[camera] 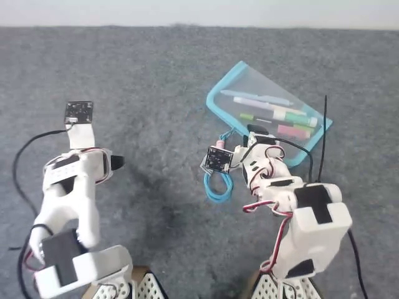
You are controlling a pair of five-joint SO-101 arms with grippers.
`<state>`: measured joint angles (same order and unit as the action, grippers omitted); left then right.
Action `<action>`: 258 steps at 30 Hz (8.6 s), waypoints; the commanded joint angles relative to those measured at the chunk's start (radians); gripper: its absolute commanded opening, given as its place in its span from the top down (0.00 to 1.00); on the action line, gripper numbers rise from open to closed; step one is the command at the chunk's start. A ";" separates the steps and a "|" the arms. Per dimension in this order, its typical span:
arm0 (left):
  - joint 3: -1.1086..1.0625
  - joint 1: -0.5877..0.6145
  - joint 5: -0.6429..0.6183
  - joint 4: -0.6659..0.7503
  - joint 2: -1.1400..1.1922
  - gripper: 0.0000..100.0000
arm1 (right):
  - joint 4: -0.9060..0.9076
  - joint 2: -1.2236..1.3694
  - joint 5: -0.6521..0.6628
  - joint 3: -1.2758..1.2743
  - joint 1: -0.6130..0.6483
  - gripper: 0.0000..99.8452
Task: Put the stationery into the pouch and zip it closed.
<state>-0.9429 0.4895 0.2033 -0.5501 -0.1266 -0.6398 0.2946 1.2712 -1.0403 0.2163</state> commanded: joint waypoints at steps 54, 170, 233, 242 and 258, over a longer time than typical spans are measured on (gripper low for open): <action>0.058 0.008 0.005 -0.015 -0.009 0.69 | 0.728 -0.510 -0.265 0.287 -0.193 0.99; 0.056 0.006 0.008 -0.017 -0.011 0.69 | 2.322 -0.444 -1.045 1.289 0.254 0.99; -0.579 -0.008 0.198 -0.114 -0.971 0.61 | 1.902 -0.116 -0.962 0.715 0.203 0.90; -0.610 -0.006 0.180 -0.066 -0.971 0.61 | 1.962 0.154 -0.928 1.246 0.133 0.90; -0.613 -0.006 0.183 -0.066 -0.971 0.61 | 2.163 0.265 -0.819 1.455 0.193 0.85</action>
<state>-1.5627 0.4864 0.3982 -0.6467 -1.0856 1.5835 0.5738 0.4350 0.4465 0.4081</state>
